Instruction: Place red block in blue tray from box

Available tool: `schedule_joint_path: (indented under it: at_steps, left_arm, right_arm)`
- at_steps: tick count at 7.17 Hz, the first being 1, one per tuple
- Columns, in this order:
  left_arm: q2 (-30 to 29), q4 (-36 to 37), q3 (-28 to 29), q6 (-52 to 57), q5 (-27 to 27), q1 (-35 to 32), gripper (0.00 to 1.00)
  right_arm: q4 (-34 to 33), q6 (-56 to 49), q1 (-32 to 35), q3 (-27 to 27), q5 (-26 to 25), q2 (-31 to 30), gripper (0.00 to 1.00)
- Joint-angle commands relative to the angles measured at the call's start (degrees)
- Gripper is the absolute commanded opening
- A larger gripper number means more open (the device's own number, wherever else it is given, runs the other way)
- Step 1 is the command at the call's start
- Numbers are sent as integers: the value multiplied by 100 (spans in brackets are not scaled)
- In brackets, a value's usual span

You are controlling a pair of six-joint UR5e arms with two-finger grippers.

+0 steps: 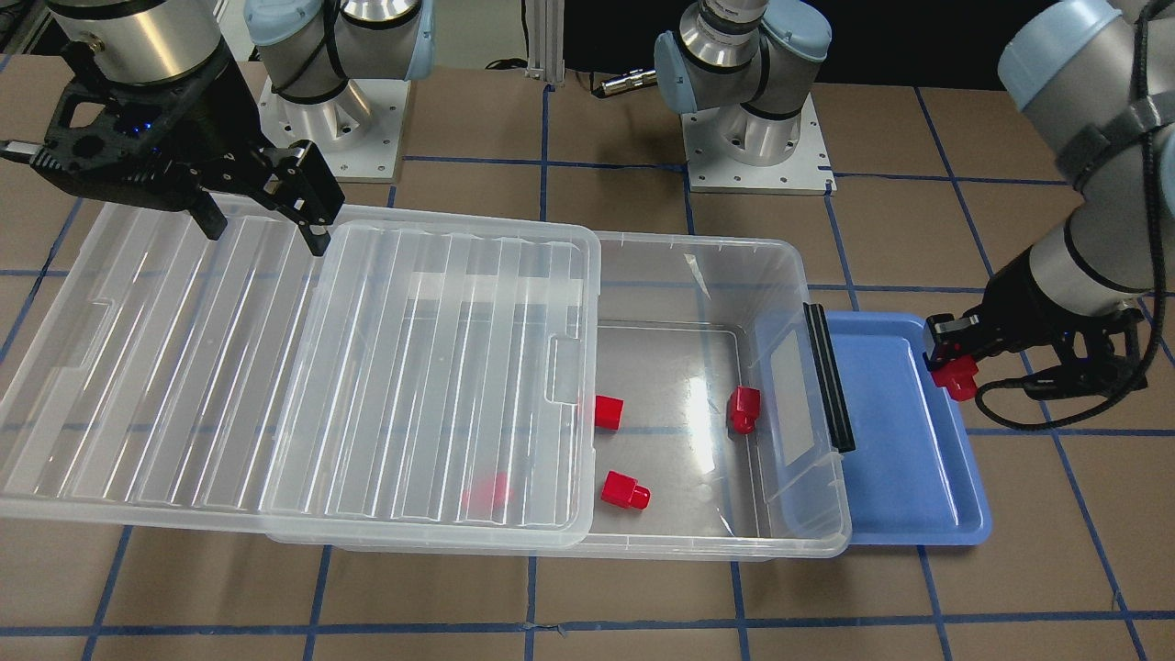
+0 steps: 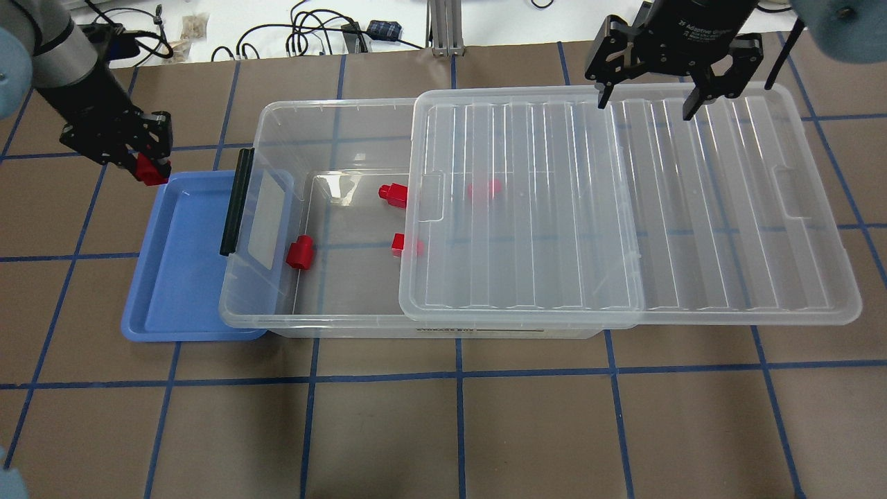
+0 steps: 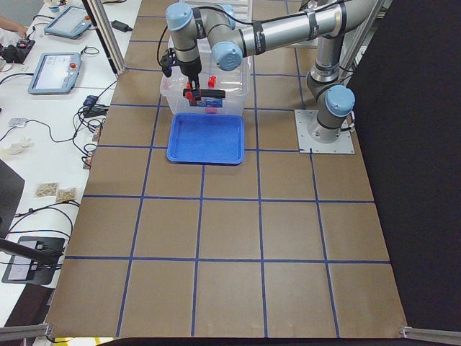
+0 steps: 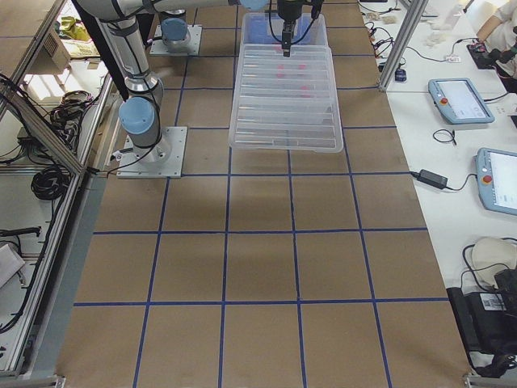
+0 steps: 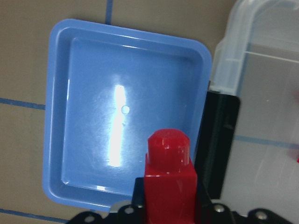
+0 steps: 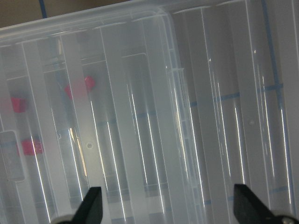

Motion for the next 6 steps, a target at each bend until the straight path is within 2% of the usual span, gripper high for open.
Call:
schedule_joint_path:
  at_steps: [1,3,4,6]
  left_arm:
    - [-155,455,-610,487,-25,371,0]
    - [-400,1317,-1208,461,-78,362,0]
    - [-567,1530,-1315,487,-78,362,0]
    - [-884,1654,-1325,531,-87,362,0]
  right_arm:
    - [-42,29,0,9,-183,20,100]
    - [-234,-93,0,18,-228,2,100]
    - [-236,-199,0,36,-150,11,100]
    - [-245,-1128,0,53,-193,29,100]
